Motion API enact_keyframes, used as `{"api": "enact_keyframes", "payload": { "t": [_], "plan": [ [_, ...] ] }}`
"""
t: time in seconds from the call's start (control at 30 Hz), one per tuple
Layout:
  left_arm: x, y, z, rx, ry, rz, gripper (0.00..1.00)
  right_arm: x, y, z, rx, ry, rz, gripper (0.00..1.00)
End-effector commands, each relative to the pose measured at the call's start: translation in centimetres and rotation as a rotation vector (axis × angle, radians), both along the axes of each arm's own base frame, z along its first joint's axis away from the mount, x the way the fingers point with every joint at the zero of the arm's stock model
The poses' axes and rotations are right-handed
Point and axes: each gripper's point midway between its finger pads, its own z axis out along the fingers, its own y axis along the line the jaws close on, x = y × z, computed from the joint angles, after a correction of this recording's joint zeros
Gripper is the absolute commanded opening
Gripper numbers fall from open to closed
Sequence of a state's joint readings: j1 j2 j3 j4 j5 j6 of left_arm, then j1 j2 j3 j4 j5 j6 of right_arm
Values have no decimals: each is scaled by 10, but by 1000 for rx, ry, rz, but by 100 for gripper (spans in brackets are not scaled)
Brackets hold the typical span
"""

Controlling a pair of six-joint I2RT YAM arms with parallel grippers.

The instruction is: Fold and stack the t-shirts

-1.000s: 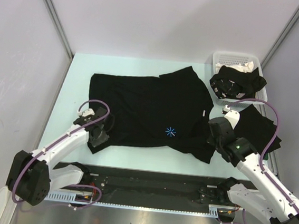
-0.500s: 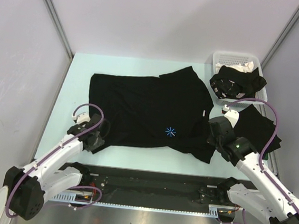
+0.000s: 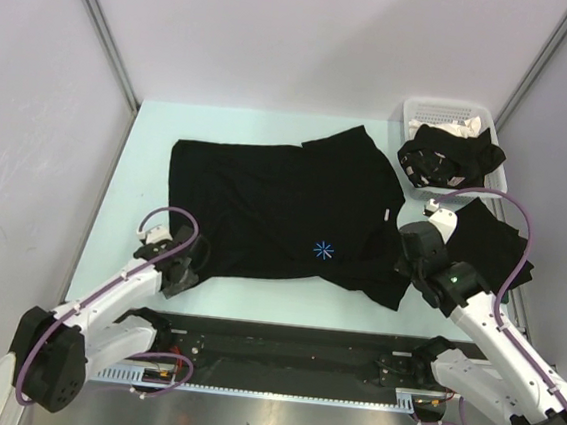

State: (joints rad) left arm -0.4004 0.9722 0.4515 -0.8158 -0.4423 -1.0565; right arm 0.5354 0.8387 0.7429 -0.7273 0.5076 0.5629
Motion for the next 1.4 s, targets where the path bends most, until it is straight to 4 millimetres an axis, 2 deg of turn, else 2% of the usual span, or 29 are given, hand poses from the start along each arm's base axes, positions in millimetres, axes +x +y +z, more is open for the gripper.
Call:
{"api": "enact_keyframes", "payload": {
  "t": [0.0,0.17,0.37,0.67,0.7,0.83,0.87,0.93,0.97,1.13,1.23,1.37],
  "plan": [
    [7,-2,-1,-26,-73,28,43,5,-5,18,0,-47,-17,0],
    [15,-5,2,-37,-133,-20,43,6,-4,16,1,-42,-17,0],
    [11,-5,-5,-49,-120,-9,41,7,-3,16,5,-41,-11,0],
    [13,-6,2,-47,-109,10,7,10,-1,17,15,-47,-15,0],
    [13,-6,3,-42,-106,11,0,11,0,17,17,-47,-13,0],
    [12,-3,10,-13,-63,16,0,12,0,16,21,-46,-16,0],
    [17,-5,17,-13,-74,17,0,12,1,15,22,-44,-15,0],
    [15,-2,22,9,-45,12,0,13,-1,15,9,-46,-21,0],
    [23,-2,32,17,-68,14,0,14,-1,16,8,-53,-22,0],
    [35,6,70,71,-137,14,0,22,-6,22,-13,-89,-38,0],
    [41,10,86,90,-180,13,0,26,-8,24,-23,-99,-43,0],
    [44,10,93,93,-203,17,0,31,-12,25,-54,-109,-46,0]
  ]
}}
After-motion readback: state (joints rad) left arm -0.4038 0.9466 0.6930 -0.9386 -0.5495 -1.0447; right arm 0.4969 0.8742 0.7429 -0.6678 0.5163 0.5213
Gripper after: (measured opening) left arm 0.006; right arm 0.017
